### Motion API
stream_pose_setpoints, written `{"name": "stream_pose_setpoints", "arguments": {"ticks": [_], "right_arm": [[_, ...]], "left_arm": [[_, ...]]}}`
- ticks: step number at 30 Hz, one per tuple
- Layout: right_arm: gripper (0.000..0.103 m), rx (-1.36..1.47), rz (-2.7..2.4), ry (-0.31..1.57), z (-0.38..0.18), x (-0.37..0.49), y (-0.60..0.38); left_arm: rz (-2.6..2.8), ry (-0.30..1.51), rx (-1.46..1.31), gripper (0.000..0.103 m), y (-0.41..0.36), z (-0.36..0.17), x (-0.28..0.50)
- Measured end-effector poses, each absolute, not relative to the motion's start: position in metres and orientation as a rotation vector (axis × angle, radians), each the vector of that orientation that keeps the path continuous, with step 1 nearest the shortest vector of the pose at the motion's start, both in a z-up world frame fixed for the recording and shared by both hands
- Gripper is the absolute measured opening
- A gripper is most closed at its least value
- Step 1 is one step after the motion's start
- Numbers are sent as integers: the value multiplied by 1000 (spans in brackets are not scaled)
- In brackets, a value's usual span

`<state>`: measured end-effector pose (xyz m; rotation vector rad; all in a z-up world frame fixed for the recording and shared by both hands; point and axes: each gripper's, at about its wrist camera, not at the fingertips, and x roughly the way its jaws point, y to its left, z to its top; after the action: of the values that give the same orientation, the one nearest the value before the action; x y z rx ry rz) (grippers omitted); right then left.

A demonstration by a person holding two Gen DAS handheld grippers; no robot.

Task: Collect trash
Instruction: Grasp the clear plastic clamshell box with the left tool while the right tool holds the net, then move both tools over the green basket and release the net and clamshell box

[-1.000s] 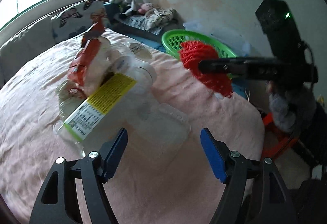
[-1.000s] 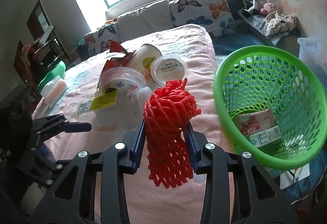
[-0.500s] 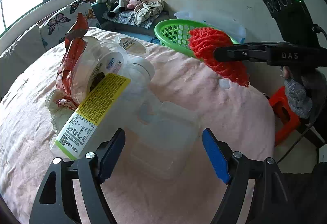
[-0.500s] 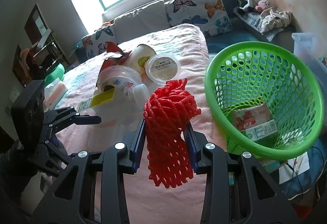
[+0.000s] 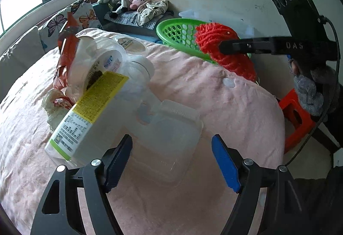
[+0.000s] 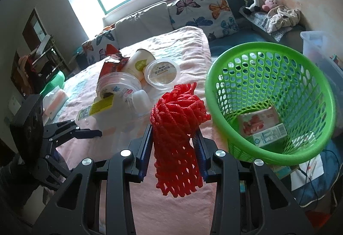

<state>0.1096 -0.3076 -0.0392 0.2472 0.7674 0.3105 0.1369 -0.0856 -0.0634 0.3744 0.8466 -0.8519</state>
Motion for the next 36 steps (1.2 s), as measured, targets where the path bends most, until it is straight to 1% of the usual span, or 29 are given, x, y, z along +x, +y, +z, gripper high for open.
{"name": "stream_pose_setpoints", "arguments": {"ticks": [5, 8, 14, 17, 24, 30, 36], "right_arm": [[38, 256, 308, 763, -39, 108, -312], [38, 258, 302, 762, -38, 107, -314], [38, 268, 273, 745, -33, 105, -325], [38, 281, 248, 737, -32, 105, -337], [38, 299, 158, 727, -32, 108, -372], [38, 292, 85, 745, -40, 122, -400], [40, 291, 35, 758, -51, 137, -420]], "left_arm": [[-903, 880, 334, 67, -86, -65, 128], [-898, 881, 355, 61, -89, -67, 125], [-864, 909, 321, 59, -92, -72, 135], [-856, 902, 327, 47, -94, -74, 133], [-839, 863, 308, 46, -98, -61, 124], [-822, 820, 238, 46, -100, -35, 128], [-817, 787, 176, 46, -118, -11, 144]]}}
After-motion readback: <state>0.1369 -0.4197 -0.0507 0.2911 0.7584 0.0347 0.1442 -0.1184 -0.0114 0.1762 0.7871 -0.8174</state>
